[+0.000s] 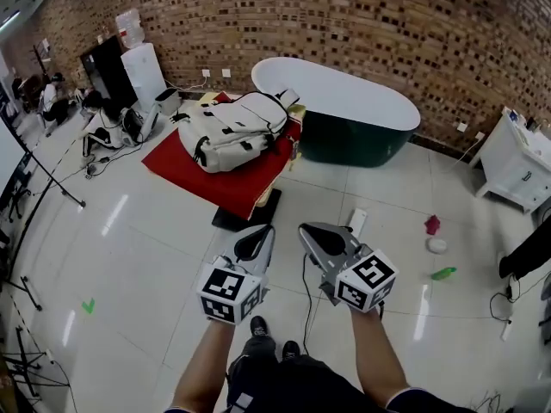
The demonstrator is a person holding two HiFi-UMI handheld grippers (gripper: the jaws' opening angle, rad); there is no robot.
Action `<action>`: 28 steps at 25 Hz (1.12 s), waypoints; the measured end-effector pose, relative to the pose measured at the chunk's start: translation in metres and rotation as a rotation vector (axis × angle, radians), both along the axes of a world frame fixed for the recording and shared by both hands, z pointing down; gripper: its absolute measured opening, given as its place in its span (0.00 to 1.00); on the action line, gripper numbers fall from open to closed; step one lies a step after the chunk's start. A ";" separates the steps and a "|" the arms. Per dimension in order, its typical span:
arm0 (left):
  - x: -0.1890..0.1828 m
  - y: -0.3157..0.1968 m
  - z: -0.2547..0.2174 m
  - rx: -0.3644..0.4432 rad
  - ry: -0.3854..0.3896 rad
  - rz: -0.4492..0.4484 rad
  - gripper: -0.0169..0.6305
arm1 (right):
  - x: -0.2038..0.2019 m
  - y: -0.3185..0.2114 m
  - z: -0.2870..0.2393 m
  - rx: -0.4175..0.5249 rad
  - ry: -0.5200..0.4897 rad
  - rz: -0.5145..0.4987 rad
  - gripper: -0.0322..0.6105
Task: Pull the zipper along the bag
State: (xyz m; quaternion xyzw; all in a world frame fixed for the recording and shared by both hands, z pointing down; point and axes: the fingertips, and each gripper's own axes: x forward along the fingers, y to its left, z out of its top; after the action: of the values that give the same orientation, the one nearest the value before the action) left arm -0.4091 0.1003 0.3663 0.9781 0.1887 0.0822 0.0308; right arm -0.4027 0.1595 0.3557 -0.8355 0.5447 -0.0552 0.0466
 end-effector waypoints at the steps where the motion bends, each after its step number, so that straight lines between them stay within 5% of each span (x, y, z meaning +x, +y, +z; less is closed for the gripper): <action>1: 0.015 0.008 0.002 -0.003 -0.003 0.021 0.03 | 0.015 0.009 0.002 -0.004 -0.002 0.025 0.06; 8: 0.137 0.039 0.030 -0.047 -0.025 0.156 0.03 | 0.129 0.041 0.023 -0.056 -0.007 0.173 0.06; 17: 0.289 0.015 0.072 -0.053 -0.105 0.172 0.03 | 0.276 0.025 0.050 -0.133 -0.052 0.236 0.06; 24: 0.371 -0.028 0.115 -0.011 -0.194 0.046 0.03 | 0.370 -0.014 0.093 -0.210 -0.115 0.123 0.06; 28: 0.410 -0.054 0.145 0.024 -0.238 -0.069 0.03 | 0.421 -0.051 0.126 -0.257 -0.132 -0.034 0.16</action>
State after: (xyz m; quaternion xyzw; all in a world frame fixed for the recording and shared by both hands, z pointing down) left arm 0.0012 0.0459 0.5117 0.9677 0.1488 0.1988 0.0440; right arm 0.0183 0.1082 0.4816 -0.8197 0.5431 -0.1800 -0.0258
